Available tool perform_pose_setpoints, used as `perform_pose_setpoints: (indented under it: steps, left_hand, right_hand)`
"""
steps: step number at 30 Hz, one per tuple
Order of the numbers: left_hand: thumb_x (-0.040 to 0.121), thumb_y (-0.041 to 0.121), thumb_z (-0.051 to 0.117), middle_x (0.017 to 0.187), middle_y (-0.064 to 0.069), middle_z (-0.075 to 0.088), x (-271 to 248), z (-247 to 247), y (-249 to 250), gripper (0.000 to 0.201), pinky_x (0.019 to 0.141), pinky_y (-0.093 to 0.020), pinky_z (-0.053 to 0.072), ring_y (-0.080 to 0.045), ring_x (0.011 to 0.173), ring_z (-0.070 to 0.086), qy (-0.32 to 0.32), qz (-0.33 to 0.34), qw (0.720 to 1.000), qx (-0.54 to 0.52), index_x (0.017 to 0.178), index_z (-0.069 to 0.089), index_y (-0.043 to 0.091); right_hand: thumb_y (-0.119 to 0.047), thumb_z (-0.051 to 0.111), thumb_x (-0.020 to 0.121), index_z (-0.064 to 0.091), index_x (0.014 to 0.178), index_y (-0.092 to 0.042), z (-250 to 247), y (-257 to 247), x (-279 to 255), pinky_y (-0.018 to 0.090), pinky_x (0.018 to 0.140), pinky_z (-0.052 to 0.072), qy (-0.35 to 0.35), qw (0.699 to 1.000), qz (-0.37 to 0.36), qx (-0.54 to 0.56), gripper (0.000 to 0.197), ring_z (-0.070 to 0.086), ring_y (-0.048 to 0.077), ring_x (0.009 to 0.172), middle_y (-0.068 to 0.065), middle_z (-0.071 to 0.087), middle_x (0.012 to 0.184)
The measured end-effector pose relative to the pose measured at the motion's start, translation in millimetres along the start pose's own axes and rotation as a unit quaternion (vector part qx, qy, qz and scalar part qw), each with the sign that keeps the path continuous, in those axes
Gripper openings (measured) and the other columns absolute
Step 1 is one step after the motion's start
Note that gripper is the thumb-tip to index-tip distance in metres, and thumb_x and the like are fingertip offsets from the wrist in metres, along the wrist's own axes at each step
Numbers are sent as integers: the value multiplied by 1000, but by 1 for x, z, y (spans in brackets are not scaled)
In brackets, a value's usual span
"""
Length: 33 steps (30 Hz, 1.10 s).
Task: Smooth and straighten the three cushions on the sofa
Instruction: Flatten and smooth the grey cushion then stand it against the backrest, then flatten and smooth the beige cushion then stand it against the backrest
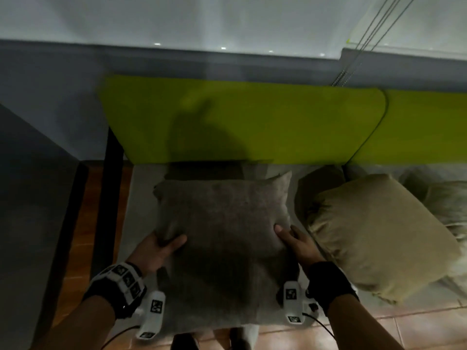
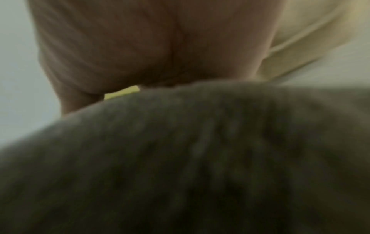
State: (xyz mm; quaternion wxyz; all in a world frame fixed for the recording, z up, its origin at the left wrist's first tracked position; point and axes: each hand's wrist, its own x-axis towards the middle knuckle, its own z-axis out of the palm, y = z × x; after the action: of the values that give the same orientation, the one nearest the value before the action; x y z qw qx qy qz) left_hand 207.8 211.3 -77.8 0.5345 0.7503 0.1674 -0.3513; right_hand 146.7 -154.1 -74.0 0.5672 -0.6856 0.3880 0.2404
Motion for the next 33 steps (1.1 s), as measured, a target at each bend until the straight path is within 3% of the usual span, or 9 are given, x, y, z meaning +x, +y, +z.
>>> perform_pose_setpoints:
  steps: [4, 7, 9, 11, 15, 19, 23, 28, 33]
  left_hand:
    - [66, 37, 89, 119, 13, 57, 0, -40, 32, 74, 87, -22, 45, -11, 114, 55, 51, 101, 993, -30, 127, 46, 36]
    - [51, 32, 97, 127, 40, 51, 10, -83, 60, 107, 90, -5, 43, 22, 116, 45, 82, 239, 966, 55, 138, 35, 39]
    - [56, 30, 97, 148, 37, 34, 22, -113, 72, 121, 113, -28, 38, 5, 139, 36, 84, 281, 949, 114, 151, 23, 41]
    - [57, 36, 95, 150, 29, 38, 32, -135, 77, 114, 114, -44, 36, -11, 140, 40, 74, 281, 949, 119, 143, 24, 63]
    - [58, 55, 91, 140, 17, 51, 53, -161, 78, 96, 110, -43, 40, -14, 131, 48, 89, 258, 953, 135, 139, 40, 47]
    - [63, 36, 89, 124, 21, 53, 62, -164, 88, 70, 105, -32, 40, -11, 122, 50, 105, 250, 956, 113, 116, 49, 61]
    - [70, 33, 86, 130, 13, 53, 68, -168, 93, 81, 90, -17, 41, -8, 114, 51, 128, 230, 963, 63, 139, 45, 29]
    - [54, 67, 86, 144, 11, 52, 81, -179, 90, 104, 109, -47, 42, -17, 131, 51, 120, 205, 968, 82, 143, 37, 43]
    - [70, 63, 77, 139, 3, 57, 74, -154, 86, 88, 104, -38, 43, -21, 125, 56, 146, 206, 964, 84, 142, 42, 28]
  right_hand:
    - [-67, 74, 74, 58, 126, -47, 12, -64, -16, 29, 94, 47, -38, 992, -114, 45, 57, 60, 9, 114, -15, 64, 127]
    - [-74, 71, 73, 45, 132, -59, 33, -107, -20, 29, 98, 43, -37, 976, -200, 83, 67, 54, -4, 113, -31, 55, 125]
    - [-60, 78, 77, 32, 142, -52, 52, -130, -15, 15, 89, 48, -35, 961, -257, 97, 80, 55, -15, 106, -35, 51, 125]
    - [-57, 89, 65, 32, 144, -46, 70, -144, -5, 9, 79, 53, -20, 953, -290, 84, 98, 59, -19, 104, -33, 57, 125]
    - [-32, 78, 82, 27, 148, -31, 104, -161, 15, 3, 76, 48, -9, 945, -325, 46, 84, 55, -29, 95, -22, 53, 126]
    - [-89, 71, 55, 25, 155, -40, 125, -172, 28, 7, 87, 46, 23, 947, -319, 17, 120, 50, -24, 108, -33, 51, 132]
    - [-85, 68, 64, 22, 156, -48, 129, -185, 27, 26, 103, 42, 21, 945, -324, 32, 109, 50, 2, 128, -17, 48, 149]
    - [-76, 60, 76, 20, 158, -44, 132, -182, 35, 37, 107, 38, 16, 967, -255, 5, 97, 45, 24, 140, -4, 45, 155]
    - [-71, 59, 82, 23, 157, -42, 133, -177, 32, 37, 109, 40, 13, 960, -280, 14, 89, 45, 17, 139, -13, 46, 150]
